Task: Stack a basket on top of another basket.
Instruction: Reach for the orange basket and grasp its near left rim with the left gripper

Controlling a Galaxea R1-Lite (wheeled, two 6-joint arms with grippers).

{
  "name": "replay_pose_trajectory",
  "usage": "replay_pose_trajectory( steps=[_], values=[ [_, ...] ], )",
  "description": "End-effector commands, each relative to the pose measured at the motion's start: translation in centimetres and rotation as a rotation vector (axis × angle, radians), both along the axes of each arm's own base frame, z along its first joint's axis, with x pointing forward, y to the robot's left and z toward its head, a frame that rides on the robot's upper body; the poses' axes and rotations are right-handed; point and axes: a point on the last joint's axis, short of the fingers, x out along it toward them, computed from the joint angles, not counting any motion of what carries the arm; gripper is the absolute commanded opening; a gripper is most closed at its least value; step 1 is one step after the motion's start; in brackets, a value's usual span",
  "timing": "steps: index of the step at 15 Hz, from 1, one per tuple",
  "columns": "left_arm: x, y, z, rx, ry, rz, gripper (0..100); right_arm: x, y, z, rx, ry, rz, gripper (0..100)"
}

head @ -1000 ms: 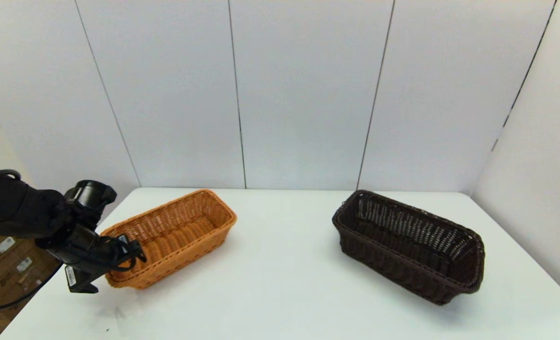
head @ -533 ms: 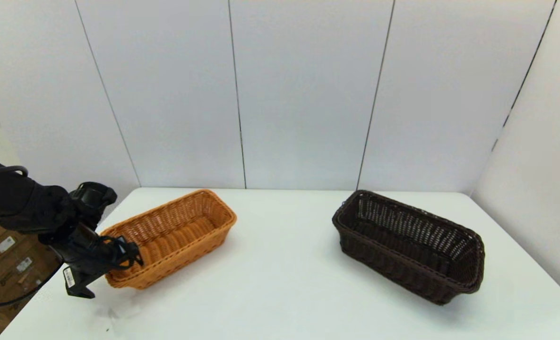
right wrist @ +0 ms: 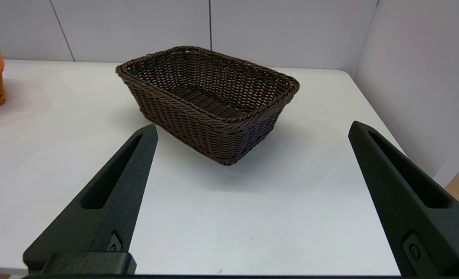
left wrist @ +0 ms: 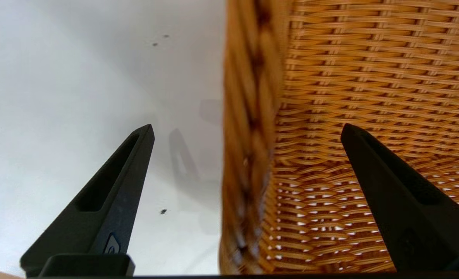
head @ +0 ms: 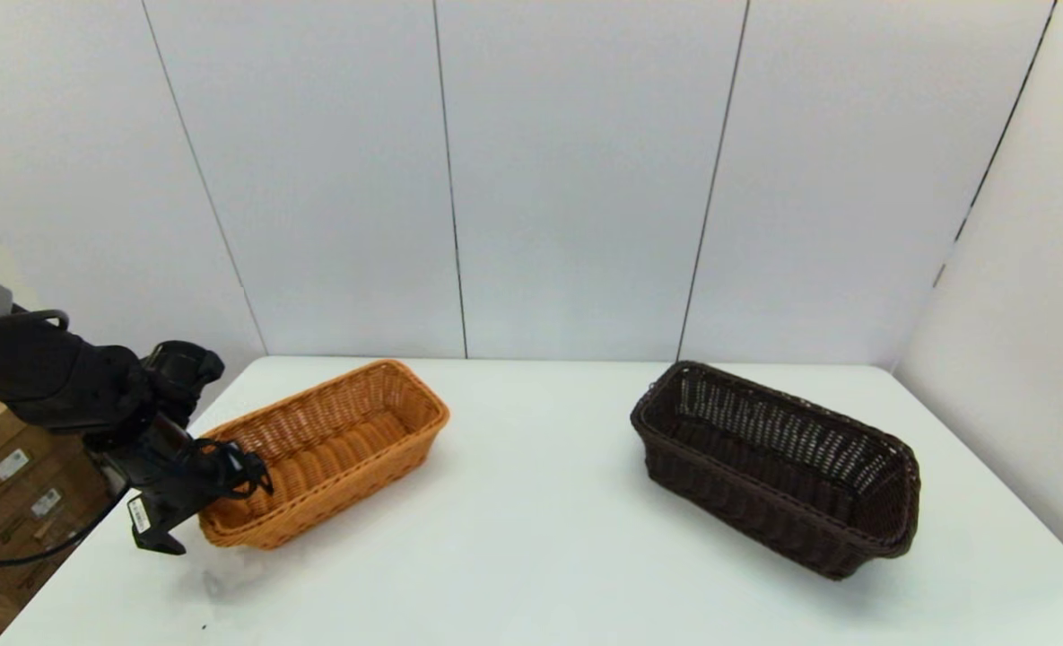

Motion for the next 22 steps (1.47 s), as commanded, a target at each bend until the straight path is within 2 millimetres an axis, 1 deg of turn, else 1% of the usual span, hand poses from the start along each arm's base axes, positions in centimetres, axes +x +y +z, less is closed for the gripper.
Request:
replay_pose_trajectory(
  steps=[1, 7, 10, 13, 14, 22],
  values=[
    [0.19, -0.03, -0.04, -0.017, -0.003, -0.003, 100, 0.01, 0.00, 0.01, 0.000, 0.001, 0.000, 100],
    [0.24, -0.03, -0.80, -0.021, 0.019, -0.003, 100, 0.01, 0.00, 0.01, 0.000, 0.001, 0.000, 100],
    [0.34, -0.02, -0.74, -0.022, 0.013, -0.004, 100, 0.01, 0.00, 0.01, 0.000, 0.001, 0.000, 100],
    [0.58, -0.05, -0.47, -0.068, -0.006, -0.014, 100, 0.01, 0.00, 0.01, 0.000, 0.001, 0.000, 100],
    [0.56, -0.07, -0.42, -0.076, -0.007, -0.017, 0, 0.02, 0.00, -0.04, 0.000, 0.003, 0.000, 100],
    [0.71, -0.11, -0.32, -0.077, -0.016, -0.023, 0, 0.01, 0.00, 0.01, 0.000, 0.001, 0.000, 100]
  ],
)
